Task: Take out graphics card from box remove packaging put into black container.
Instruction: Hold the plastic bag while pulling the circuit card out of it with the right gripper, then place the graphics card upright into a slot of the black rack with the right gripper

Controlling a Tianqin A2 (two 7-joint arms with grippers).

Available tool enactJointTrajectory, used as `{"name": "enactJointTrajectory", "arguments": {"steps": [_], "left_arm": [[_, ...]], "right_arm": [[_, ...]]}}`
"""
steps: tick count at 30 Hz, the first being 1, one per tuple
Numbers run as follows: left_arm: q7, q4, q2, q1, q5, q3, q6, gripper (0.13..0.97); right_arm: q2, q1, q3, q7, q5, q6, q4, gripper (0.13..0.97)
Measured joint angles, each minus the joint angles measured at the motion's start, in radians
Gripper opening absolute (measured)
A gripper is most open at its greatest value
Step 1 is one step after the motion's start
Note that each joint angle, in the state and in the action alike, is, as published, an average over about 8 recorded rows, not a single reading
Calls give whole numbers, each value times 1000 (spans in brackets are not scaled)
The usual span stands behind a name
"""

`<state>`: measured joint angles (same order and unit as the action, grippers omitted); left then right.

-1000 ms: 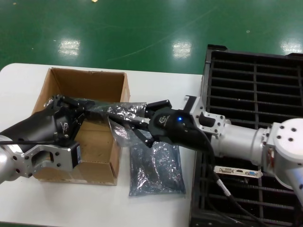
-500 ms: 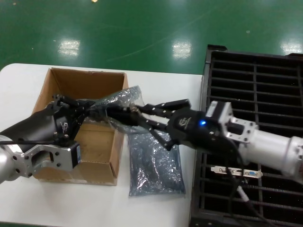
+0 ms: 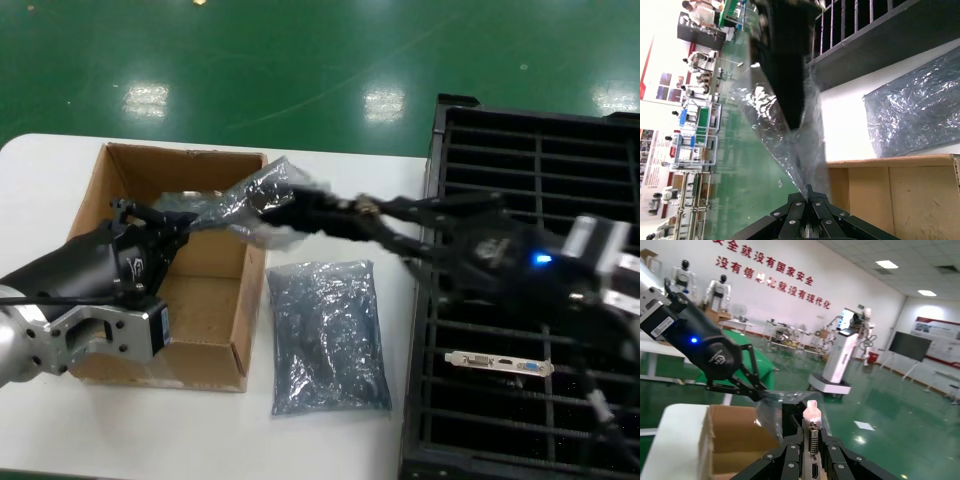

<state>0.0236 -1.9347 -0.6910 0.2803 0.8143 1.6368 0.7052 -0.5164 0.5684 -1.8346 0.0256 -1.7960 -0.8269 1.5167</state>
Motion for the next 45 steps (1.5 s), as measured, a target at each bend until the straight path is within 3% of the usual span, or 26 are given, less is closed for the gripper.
{"name": "enactJointTrajectory", "arguments": {"steps": [14, 22, 36, 45], "left_arm": [[0, 0, 0, 0, 0, 0, 0, 140], [0, 0, 0, 0, 0, 0, 0, 140], [0, 0, 0, 0, 0, 0, 0, 140], [0, 0, 0, 0, 0, 0, 0, 140]], "right_arm": [[-225, -193, 167, 4, -67, 19, 100, 187], [-262, -255, 201, -11, -70, 55, 123, 187], [-266, -237, 187, -16, -58, 51, 135, 187], [-358, -54, 85, -138, 53, -68, 184, 187]]}}
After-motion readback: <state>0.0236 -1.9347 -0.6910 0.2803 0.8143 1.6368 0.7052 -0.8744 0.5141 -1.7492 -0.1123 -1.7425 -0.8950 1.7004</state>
